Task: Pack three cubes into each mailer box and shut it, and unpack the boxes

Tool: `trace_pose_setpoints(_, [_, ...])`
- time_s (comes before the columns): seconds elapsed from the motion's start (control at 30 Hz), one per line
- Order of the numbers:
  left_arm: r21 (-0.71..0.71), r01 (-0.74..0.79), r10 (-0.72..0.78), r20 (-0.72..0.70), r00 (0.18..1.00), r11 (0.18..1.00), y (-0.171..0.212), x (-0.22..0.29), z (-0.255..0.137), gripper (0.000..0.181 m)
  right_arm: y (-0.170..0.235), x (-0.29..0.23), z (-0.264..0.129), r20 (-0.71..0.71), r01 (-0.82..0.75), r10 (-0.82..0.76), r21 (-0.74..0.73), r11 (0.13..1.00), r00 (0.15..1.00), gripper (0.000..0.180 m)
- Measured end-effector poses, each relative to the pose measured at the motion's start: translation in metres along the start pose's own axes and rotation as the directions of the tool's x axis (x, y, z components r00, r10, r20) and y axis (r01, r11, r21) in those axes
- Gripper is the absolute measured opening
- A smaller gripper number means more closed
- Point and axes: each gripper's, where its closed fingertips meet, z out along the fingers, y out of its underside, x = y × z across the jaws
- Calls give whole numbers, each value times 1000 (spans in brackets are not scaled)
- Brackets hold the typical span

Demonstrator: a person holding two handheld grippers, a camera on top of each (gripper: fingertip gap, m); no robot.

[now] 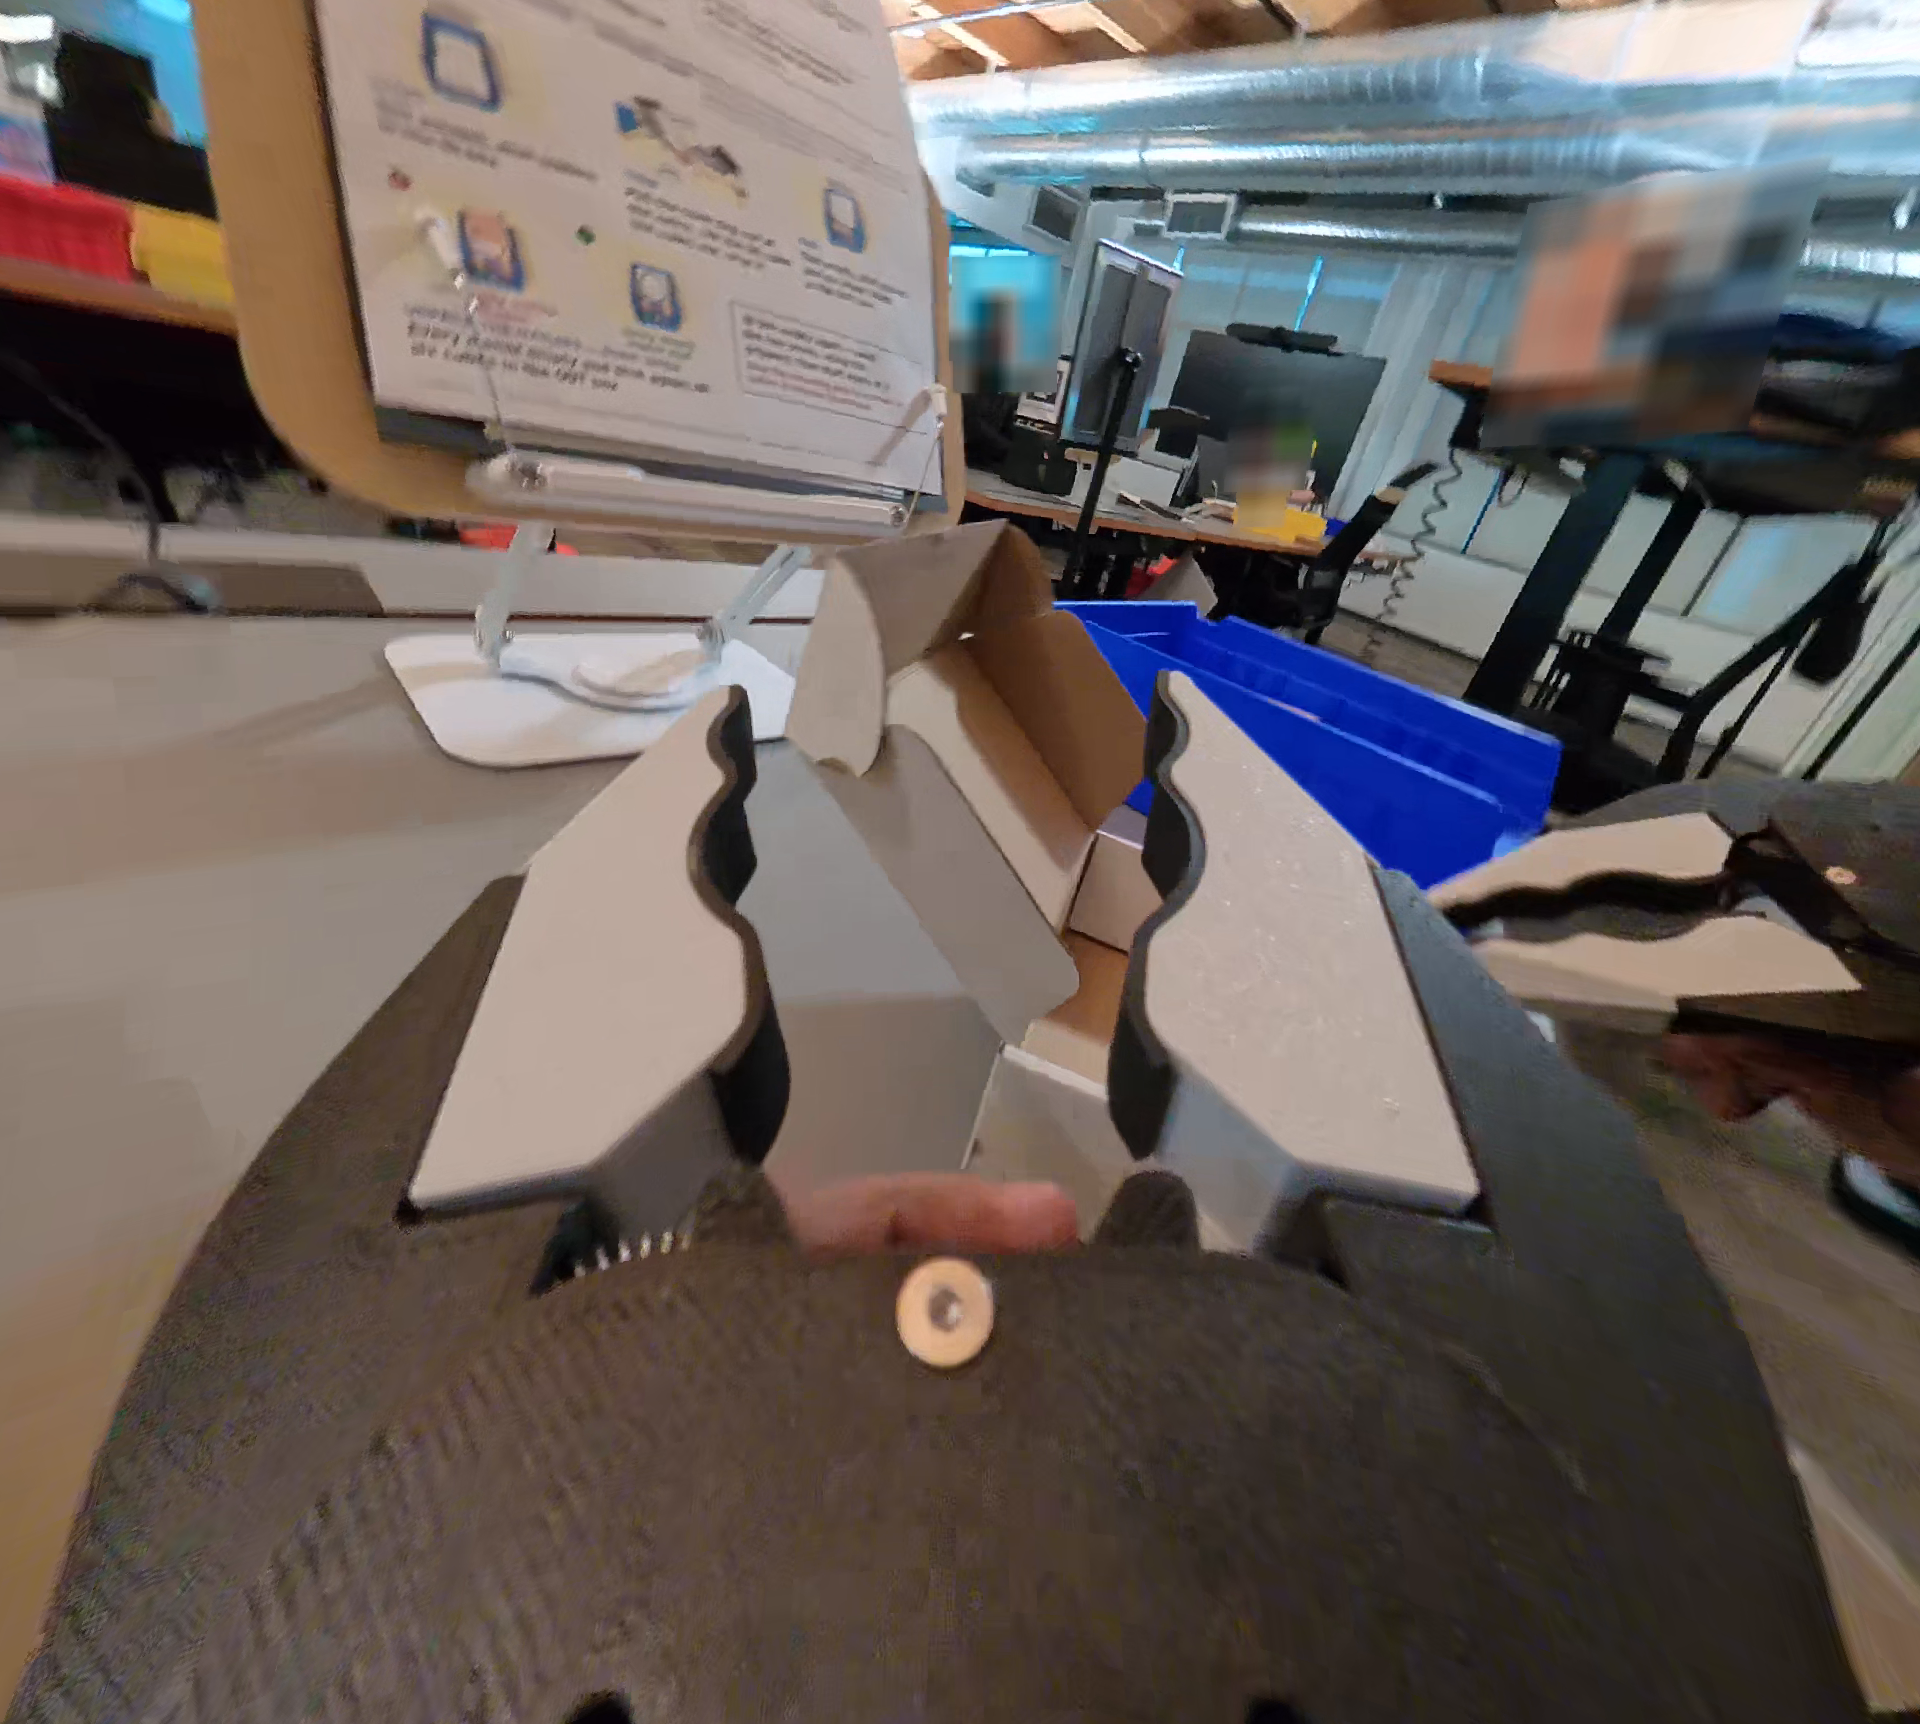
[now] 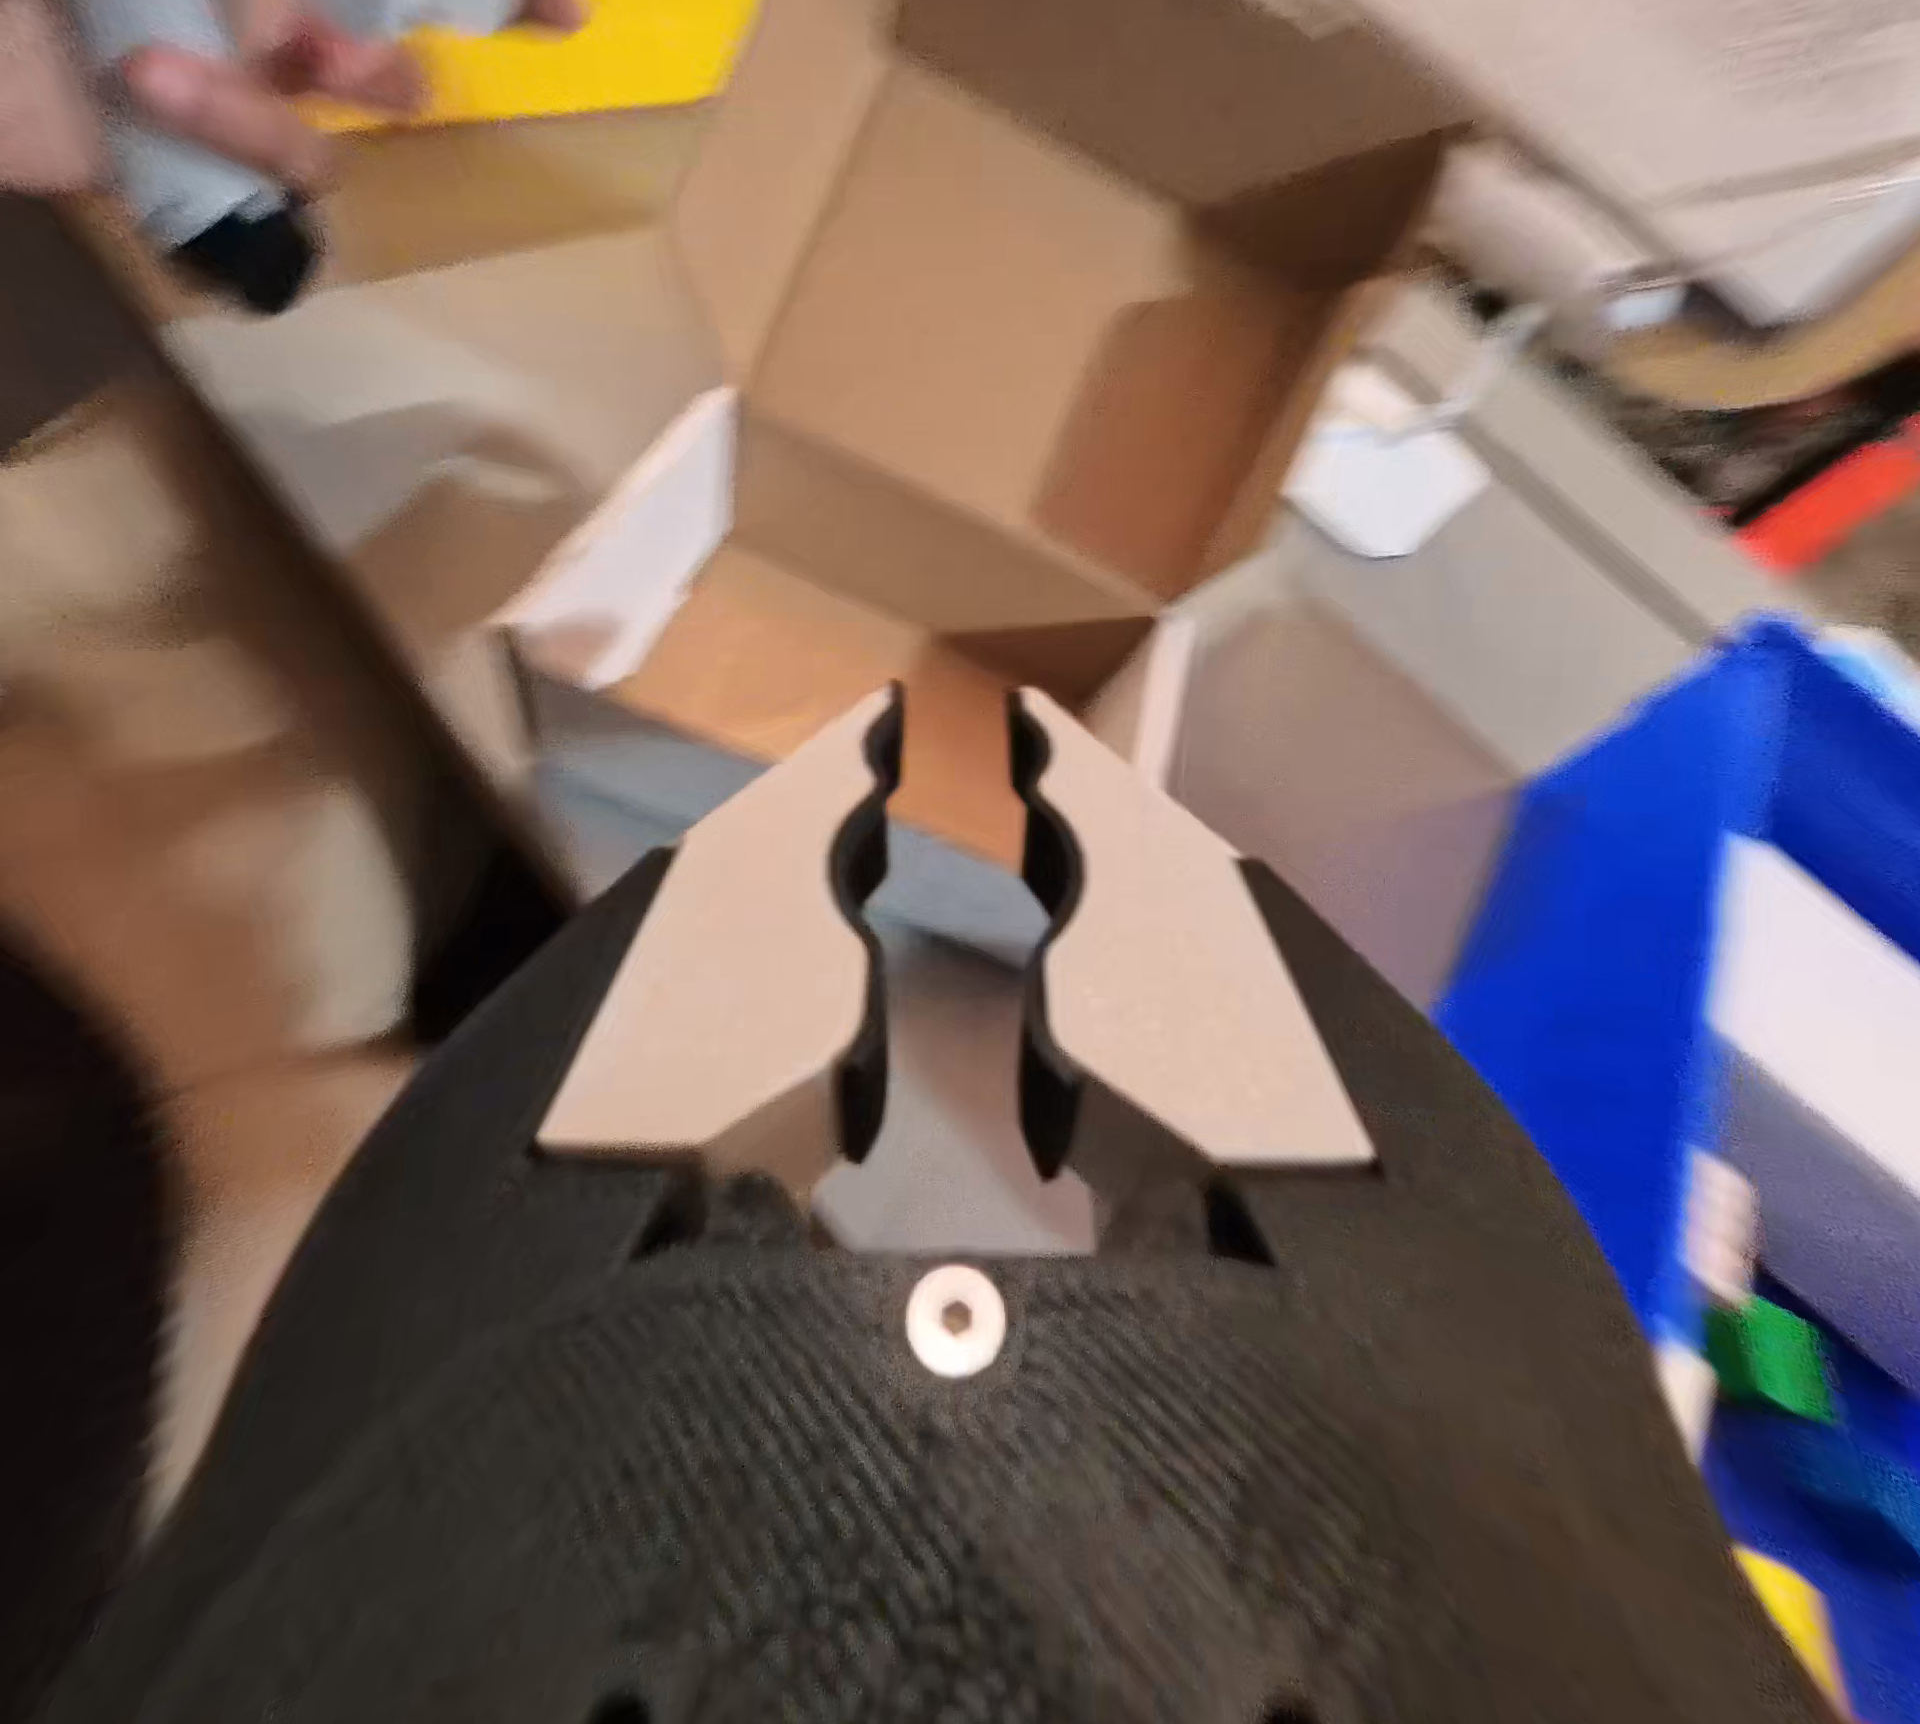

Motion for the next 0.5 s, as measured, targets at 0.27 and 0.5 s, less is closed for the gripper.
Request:
trace_pose_setpoints(0.27, [-212,240,-243,17,970,947,49,9,11,71,44,38,20,-104,-328,319,-83,941,942,46])
trace_pose_setpoints(0.5, [-226,149,-155,-9,988,963,54,18,12,58,44,2,20,96,-444,456,-127,887,885,57])
